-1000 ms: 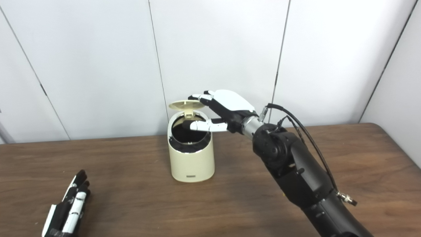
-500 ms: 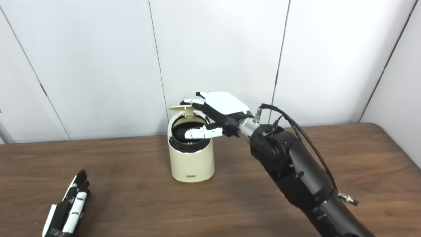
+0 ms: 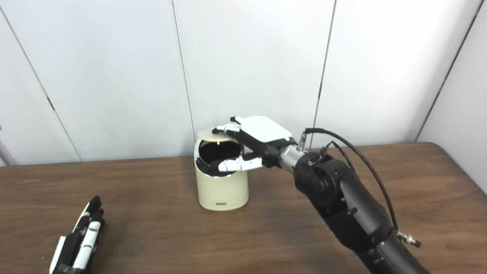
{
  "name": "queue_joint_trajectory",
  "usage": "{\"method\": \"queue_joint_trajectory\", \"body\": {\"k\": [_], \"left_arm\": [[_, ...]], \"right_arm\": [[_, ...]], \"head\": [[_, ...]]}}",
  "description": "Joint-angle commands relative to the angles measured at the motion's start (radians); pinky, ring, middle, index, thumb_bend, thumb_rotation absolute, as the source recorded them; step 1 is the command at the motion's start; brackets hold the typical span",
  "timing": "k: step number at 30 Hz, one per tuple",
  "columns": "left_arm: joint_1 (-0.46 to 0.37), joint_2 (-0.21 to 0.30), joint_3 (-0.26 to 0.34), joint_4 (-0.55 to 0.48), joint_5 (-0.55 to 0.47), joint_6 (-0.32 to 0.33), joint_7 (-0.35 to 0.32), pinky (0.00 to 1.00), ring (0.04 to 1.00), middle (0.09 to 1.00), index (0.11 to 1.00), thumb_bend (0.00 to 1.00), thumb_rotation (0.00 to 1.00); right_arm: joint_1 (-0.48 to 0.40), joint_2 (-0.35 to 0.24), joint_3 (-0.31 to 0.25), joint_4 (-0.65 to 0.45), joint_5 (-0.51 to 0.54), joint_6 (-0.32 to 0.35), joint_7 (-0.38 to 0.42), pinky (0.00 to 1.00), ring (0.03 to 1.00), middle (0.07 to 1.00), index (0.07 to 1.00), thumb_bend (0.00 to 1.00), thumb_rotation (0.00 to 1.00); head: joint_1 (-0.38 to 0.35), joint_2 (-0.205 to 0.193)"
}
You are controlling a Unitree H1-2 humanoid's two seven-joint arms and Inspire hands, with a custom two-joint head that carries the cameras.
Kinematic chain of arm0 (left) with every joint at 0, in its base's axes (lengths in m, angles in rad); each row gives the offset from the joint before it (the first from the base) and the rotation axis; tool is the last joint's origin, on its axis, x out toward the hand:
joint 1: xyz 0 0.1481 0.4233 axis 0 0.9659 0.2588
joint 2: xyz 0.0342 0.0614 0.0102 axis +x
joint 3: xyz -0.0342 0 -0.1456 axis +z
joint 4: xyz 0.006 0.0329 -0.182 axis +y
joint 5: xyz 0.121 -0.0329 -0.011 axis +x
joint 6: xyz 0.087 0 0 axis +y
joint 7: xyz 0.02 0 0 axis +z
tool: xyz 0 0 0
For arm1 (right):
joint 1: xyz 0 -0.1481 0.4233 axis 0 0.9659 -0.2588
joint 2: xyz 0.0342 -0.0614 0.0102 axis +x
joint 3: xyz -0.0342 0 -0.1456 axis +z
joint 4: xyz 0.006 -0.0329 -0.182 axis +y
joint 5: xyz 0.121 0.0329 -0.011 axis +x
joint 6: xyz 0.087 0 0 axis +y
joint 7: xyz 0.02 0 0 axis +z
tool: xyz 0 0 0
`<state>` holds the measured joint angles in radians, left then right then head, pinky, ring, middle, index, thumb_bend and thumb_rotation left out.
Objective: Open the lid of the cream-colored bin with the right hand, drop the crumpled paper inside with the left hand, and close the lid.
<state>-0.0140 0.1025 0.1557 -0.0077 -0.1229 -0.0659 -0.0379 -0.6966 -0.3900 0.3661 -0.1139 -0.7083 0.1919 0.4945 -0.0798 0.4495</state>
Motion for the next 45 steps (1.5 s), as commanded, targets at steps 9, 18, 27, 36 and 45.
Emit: {"method": "queue_joint_trajectory", "body": {"k": [9,18,27,36,45], "left_arm": [[0.024,-0.022,-0.01,0.027,0.0,-0.025,0.006,1.0,1.0,0.994,0.98,0.46,0.71],[0.023,-0.025,-0.01,0.024,-0.003,-0.026,0.006,1.0,0.992,0.986,0.971,0.46,0.7],[0.022,-0.025,-0.011,0.022,-0.005,-0.026,0.003,1.0,0.994,0.987,0.972,0.46,0.7],[0.021,-0.026,-0.009,0.013,0.002,-0.011,0.011,1.0,0.993,0.991,0.974,0.49,0.7],[0.019,-0.03,-0.009,0.003,-0.003,0.001,0.015,1.0,0.999,0.994,0.973,0.49,0.71]], "right_arm": [[-0.005,-0.023,-0.025,-0.032,0.0,-0.025,0.0,0.95,1.0,0.92,0.879,0.59,0.95],[0.018,-0.031,-0.021,-0.048,-0.011,-0.048,0.002,0.97,1.0,0.938,0.884,0.59,0.99],[0.039,-0.034,-0.021,-0.054,-0.019,-0.076,-0.004,0.98,1.0,0.952,0.882,0.61,1.0],[0.069,-0.037,-0.018,-0.062,-0.041,-0.106,-0.011,0.98,1.0,0.955,0.869,0.61,1.0],[0.09,-0.041,-0.016,-0.076,-0.053,-0.119,-0.002,0.99,1.0,0.96,0.867,0.62,1.0]], "head": [[0.001,0.011],[0.006,0.028],[0.017,0.042],[0.018,0.052],[0.025,0.063]]}}
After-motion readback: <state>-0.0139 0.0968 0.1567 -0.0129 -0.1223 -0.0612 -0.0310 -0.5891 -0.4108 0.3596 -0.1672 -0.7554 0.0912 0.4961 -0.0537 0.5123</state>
